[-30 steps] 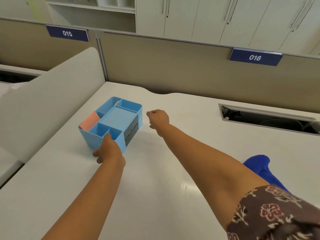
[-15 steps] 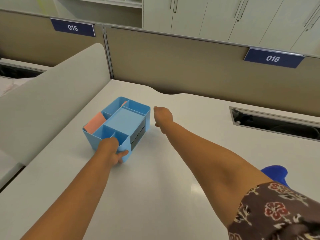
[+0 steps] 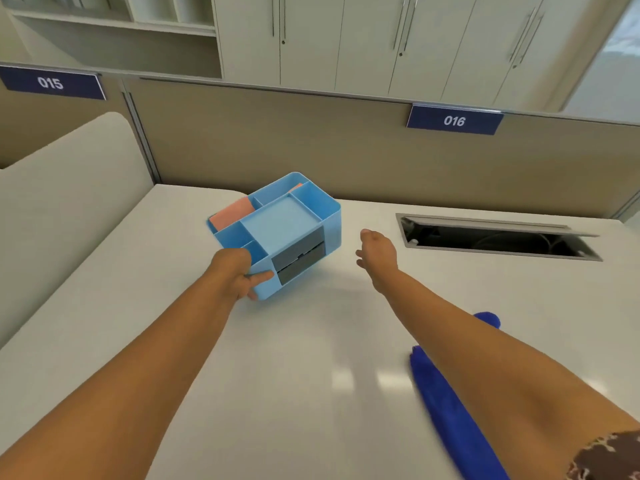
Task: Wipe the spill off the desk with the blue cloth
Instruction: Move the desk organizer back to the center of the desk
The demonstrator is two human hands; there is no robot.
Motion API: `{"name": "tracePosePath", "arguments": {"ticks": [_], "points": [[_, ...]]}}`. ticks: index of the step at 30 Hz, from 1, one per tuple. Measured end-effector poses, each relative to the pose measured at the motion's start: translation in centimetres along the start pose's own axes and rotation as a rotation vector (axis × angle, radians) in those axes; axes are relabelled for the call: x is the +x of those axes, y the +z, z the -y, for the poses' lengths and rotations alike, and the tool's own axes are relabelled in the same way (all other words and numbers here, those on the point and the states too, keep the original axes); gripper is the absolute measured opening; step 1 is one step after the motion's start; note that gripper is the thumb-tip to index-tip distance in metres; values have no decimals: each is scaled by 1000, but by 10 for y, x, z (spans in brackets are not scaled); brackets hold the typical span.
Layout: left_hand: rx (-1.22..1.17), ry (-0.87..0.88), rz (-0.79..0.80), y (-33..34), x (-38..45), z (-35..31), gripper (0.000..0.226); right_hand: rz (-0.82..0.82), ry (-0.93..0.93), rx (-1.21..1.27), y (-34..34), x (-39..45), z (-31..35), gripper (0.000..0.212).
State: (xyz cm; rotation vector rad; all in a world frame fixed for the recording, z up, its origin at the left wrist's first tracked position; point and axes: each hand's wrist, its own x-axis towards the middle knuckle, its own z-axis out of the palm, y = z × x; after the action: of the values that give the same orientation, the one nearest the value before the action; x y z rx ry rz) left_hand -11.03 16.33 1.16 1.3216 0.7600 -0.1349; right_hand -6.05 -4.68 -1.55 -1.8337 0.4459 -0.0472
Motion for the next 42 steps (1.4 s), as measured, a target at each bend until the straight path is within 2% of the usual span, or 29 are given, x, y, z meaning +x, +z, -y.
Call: {"name": "tracePosePath", "arguments": {"ticks": [5,8,10,17,26,31,42], "points": [[57,-18,57,59,16,-30,50,-111,-30,-74,-75,11,-21,41],[96,-30,105,87,28,-39,53,-112,-110,-148,-110,15,-39,40],[118,-28,122,106,34,-44,52,-114,-93,-132,-124,25,-45,40],[228,-9,118,161,64,-51,48,-98,26,-41,-117,71,-40,40],[469,11,163,201,110,-52,50,148,-35,-109,-92,124,-24,51],[535,18,166,207,125,-54,51,130,-12,-101,-83,141,-25,39],[537,52,187,205,132,-61,49,109,2,-25,-76,146,-30,36]]}}
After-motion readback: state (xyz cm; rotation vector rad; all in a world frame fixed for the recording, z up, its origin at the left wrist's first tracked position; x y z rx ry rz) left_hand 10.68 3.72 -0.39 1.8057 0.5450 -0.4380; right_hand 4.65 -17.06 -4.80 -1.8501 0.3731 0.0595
